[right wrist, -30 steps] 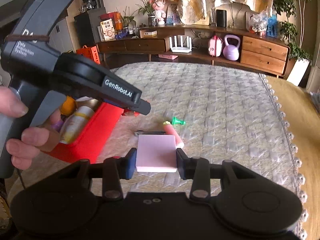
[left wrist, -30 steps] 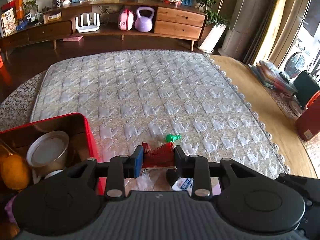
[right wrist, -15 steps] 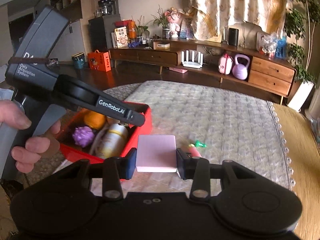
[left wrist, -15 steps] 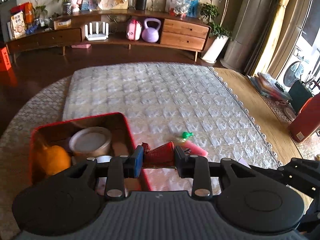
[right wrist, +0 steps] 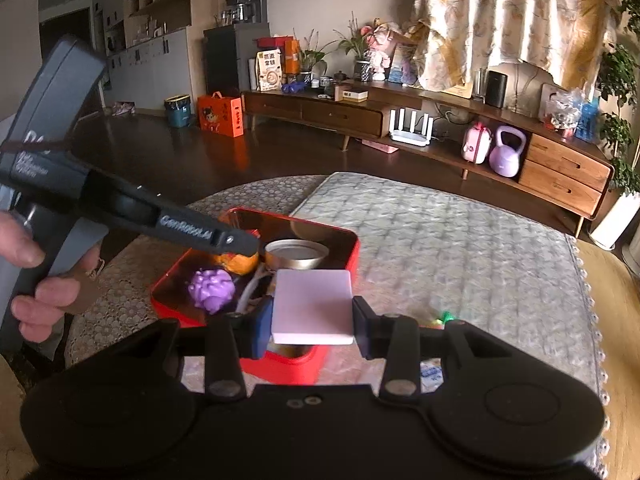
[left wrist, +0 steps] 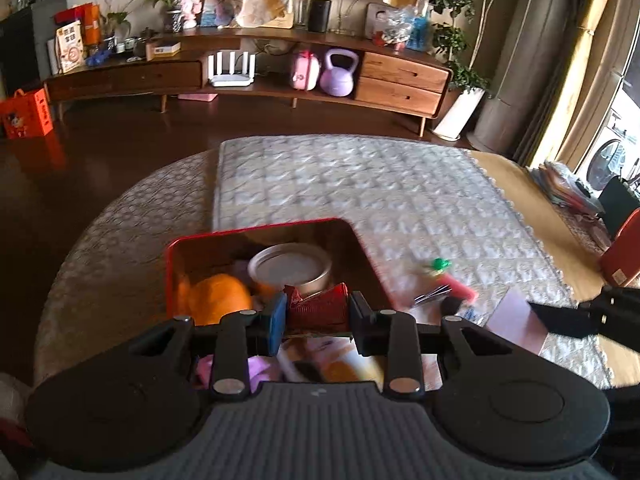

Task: Organize rigid objects
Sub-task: 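Carry the red item and pink block into the red box and open both tools, then move both tools toward the pink tube and the clear tape roll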

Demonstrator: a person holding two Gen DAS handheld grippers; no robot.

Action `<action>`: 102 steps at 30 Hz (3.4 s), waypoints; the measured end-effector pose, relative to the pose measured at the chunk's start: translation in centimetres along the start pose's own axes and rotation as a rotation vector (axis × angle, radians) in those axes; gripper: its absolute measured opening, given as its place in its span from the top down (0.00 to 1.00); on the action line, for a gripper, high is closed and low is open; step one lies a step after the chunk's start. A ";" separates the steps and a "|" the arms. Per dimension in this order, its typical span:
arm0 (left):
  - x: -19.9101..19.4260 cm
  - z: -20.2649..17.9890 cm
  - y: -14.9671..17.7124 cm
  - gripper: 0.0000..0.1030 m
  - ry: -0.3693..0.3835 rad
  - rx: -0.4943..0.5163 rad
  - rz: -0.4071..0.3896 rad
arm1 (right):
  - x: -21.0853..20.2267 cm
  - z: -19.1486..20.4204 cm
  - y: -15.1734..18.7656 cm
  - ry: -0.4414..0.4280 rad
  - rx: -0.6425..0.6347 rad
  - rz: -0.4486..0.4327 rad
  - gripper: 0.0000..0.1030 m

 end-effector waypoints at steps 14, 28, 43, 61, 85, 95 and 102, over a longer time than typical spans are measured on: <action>1.3 1.2 3.7 0.68 0.027 0.108 0.023 | 6.7 0.4 -2.5 0.025 0.034 0.064 0.61; 4.5 0.7 4.8 0.68 0.057 0.117 0.057 | 10.8 1.6 -1.0 0.018 0.024 0.142 0.62; 6.0 0.1 5.3 0.68 0.080 0.118 0.095 | 10.0 1.2 -0.3 0.018 0.062 0.151 0.57; 4.3 -0.3 5.5 0.46 0.040 0.099 0.097 | 3.2 -0.9 0.3 0.003 0.157 0.081 0.47; -1.1 -5.7 3.4 0.34 0.054 0.136 -0.013 | -5.4 -6.2 3.1 0.055 0.169 -0.018 0.17; -0.4 -9.3 2.8 0.20 0.084 0.129 -0.021 | -6.1 -8.5 5.4 0.068 0.158 -0.029 0.01; 1.5 -11.2 1.2 0.20 0.086 0.100 -0.010 | -5.2 -9.8 6.7 0.081 0.131 -0.018 0.00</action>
Point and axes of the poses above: each gripper's, at about its wrist camera, not at the fingertips, and x roughly the way its jaws point, z to its left, y to its underside, the point moved 2 cm from there along x, roughly the way its jaws point, and after that the axes turned 9 degrees about x, right-handed, at the moved point
